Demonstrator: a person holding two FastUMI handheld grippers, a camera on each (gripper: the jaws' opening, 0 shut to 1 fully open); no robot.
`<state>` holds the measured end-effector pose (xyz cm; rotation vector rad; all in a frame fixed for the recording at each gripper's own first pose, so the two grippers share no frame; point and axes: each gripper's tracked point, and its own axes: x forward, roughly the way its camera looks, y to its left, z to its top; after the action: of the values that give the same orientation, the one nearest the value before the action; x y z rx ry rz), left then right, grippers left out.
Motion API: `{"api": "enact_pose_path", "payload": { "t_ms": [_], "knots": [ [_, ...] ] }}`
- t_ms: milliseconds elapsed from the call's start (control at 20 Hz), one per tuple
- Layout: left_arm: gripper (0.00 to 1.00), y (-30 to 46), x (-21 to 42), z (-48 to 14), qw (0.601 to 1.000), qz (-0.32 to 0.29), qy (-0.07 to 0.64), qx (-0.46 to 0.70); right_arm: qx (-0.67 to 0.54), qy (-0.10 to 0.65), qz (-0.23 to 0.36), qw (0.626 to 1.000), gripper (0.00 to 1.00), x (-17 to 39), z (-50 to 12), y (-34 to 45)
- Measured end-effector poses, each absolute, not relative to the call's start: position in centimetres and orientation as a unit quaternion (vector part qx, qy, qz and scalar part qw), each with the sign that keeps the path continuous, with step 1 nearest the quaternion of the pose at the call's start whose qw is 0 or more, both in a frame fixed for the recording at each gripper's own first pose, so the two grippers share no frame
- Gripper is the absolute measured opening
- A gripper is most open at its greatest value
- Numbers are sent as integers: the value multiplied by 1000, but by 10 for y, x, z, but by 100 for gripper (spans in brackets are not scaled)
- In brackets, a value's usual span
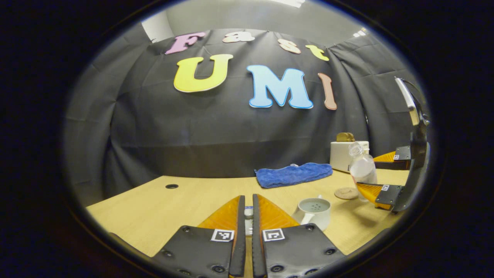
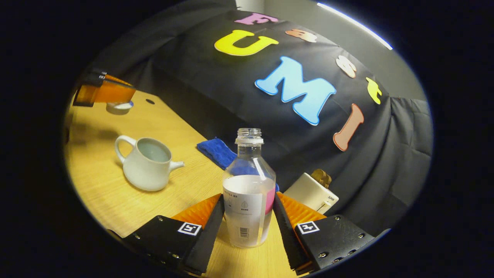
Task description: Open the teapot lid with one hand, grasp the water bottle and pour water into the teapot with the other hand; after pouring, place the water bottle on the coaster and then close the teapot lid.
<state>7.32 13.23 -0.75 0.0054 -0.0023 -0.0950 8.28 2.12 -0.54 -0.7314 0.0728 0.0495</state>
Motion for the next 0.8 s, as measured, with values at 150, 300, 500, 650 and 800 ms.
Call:
{"api": "enact_pose_path", "payload": {
  "t_ms": [150,300,500,650,800],
  "knots": [
    [15,141,75,-8,999,-43,-2,3,-427,32,32,903,75,85,-4,19],
    [13,152,77,-8,1000,-30,-2,3,-500,7,48,865,75,84,4,31],
    [15,152,77,-8,1000,-30,-1,3,-593,-21,69,802,75,86,9,46],
    [14,151,77,-9,1000,-31,-1,3,-625,-20,75,777,75,89,10,46],
    [15,152,77,-8,1000,-31,-1,3,-667,-31,81,740,75,89,13,52]
  ]
}}
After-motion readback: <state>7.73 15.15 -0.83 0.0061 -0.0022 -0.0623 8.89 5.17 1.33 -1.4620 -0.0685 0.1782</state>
